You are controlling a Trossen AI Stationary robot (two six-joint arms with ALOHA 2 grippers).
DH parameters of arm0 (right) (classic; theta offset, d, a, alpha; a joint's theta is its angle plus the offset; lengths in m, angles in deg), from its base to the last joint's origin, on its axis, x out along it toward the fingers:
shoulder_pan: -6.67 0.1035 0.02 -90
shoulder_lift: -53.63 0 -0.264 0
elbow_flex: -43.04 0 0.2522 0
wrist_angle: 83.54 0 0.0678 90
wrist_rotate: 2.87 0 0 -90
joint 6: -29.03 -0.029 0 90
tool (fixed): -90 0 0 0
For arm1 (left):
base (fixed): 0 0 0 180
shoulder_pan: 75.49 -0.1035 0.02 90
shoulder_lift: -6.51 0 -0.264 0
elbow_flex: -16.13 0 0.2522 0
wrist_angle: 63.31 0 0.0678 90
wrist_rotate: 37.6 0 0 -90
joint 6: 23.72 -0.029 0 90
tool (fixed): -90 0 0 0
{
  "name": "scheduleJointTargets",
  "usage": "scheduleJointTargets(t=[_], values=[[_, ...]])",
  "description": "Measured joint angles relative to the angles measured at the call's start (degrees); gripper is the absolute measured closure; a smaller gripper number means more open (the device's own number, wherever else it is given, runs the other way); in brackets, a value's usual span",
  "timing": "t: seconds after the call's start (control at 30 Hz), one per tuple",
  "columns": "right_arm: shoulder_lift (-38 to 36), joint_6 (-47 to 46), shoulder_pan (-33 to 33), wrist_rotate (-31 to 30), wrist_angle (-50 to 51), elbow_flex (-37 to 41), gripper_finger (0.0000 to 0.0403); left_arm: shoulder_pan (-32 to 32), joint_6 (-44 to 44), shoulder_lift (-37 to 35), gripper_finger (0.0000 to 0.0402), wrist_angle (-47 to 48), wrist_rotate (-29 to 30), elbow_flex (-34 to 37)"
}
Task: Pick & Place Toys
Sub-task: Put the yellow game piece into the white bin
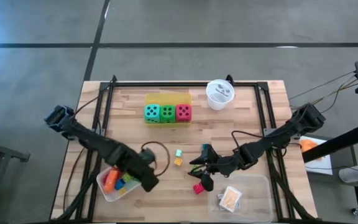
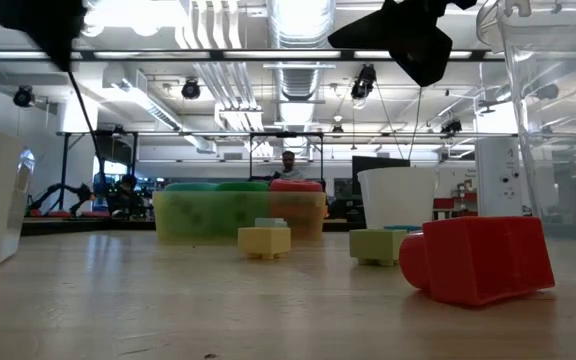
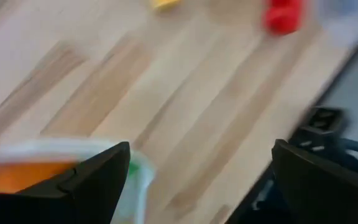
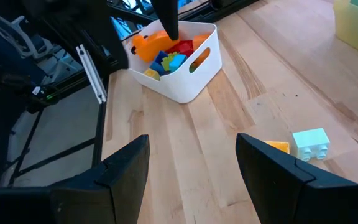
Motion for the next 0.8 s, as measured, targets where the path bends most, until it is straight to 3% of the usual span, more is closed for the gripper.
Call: scheduleJointTargets(t=[0.13,0.43,0.8], values=[[-0.59,-0.13,0.02,0.42,0.88,-0.2,0.0168,-2.91,-5.45,0.39,0.0023,-7.15,-1.57,-0.08],[-6.21,-2.31,0.75,-1.95,11.86,-0.24,0.0168,-7.82,-11.49,4.62,0.0023,-7.85,-4.38,-1.77],[-14.23,-7.52,2.16,-7.15,26.18,-0.04,0.0168,-11.19,-17.46,16.62,0.0023,-7.46,-5.73,-12.49]])
